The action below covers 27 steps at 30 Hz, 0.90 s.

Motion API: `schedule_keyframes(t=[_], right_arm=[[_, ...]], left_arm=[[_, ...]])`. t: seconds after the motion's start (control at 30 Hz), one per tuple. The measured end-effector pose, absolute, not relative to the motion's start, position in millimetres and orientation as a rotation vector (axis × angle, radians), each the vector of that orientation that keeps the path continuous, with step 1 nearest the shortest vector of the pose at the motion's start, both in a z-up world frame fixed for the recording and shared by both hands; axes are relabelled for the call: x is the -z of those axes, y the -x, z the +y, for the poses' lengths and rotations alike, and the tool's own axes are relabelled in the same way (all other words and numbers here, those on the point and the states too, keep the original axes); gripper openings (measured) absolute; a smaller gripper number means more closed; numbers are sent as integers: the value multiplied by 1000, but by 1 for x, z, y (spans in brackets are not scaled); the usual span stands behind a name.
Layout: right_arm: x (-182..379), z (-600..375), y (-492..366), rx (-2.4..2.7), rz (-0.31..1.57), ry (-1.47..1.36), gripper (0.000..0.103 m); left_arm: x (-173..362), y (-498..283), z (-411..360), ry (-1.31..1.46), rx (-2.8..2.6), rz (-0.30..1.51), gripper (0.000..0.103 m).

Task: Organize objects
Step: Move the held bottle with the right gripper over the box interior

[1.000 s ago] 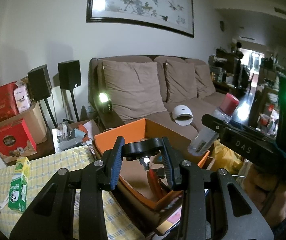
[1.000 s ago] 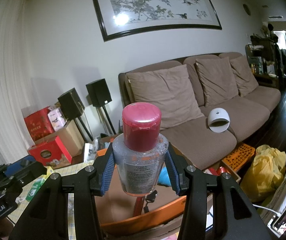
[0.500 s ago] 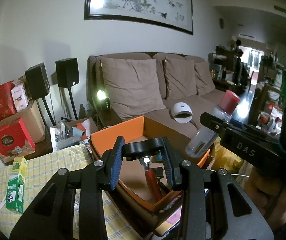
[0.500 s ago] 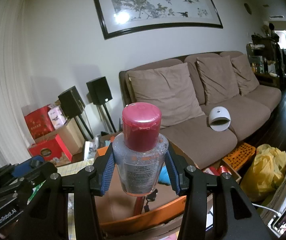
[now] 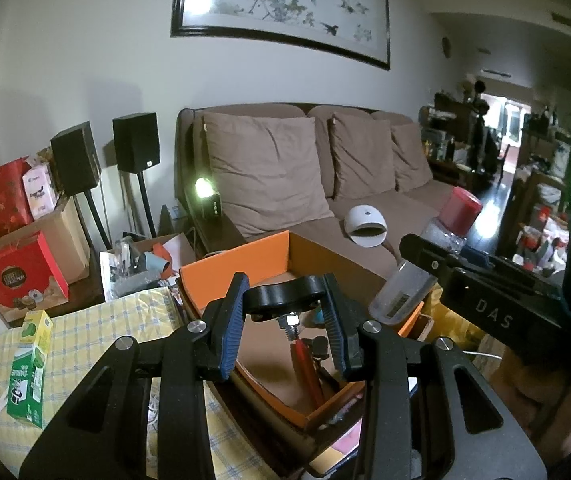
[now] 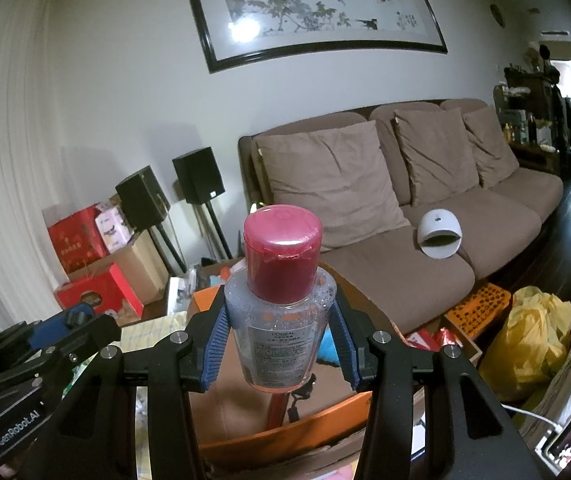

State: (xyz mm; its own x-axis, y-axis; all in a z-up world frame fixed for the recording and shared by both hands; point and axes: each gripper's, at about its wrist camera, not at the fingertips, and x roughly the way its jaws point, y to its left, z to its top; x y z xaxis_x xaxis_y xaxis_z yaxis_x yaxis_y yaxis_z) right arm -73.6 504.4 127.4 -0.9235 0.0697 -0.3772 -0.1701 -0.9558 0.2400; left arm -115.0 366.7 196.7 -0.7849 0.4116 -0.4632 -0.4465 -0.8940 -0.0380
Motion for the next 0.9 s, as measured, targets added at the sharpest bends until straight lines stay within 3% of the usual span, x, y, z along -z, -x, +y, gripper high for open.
schedule_keyframes(t=[0.9], right_arm=[[-121,508,79,-2938,405,584,48]], left_arm=[[-181,136,355,762,-2519,-40,34]])
